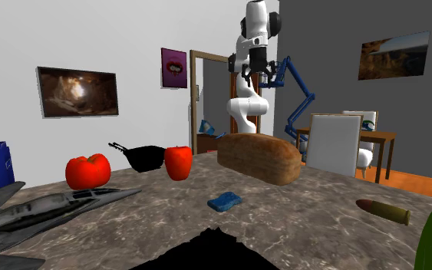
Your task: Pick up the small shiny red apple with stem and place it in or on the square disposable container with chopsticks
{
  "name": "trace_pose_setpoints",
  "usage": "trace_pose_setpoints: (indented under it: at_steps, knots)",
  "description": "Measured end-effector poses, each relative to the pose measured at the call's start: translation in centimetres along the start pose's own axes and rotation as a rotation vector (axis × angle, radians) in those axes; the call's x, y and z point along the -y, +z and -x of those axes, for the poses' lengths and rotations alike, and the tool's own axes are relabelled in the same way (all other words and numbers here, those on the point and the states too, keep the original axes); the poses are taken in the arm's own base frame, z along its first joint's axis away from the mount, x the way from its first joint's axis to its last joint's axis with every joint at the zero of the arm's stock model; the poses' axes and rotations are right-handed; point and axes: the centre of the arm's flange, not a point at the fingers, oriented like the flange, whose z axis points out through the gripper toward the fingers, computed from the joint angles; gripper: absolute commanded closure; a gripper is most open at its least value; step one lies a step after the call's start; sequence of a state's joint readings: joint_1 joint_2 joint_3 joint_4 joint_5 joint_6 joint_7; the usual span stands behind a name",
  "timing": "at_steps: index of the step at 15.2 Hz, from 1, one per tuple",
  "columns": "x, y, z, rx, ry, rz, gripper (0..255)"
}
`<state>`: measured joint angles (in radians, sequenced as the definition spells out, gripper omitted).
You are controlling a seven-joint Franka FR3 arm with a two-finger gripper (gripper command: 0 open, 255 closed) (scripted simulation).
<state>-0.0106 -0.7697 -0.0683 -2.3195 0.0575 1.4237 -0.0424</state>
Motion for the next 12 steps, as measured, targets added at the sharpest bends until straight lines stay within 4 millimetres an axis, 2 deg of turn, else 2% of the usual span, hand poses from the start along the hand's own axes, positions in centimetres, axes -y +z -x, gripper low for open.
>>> trace_pose_setpoints:
  at_steps: [2, 6, 12]
  knots:
    - [-0.3, 0.3, -0.4, -0.004, 0.007, 0.0, 0]
    - [-2.3, 2.0, -3.5, -0.039, 0.059, 0.004, 0]
    - [-6.6, 4.6, -8.7, -0.102, 0.148, 0.01, 0]
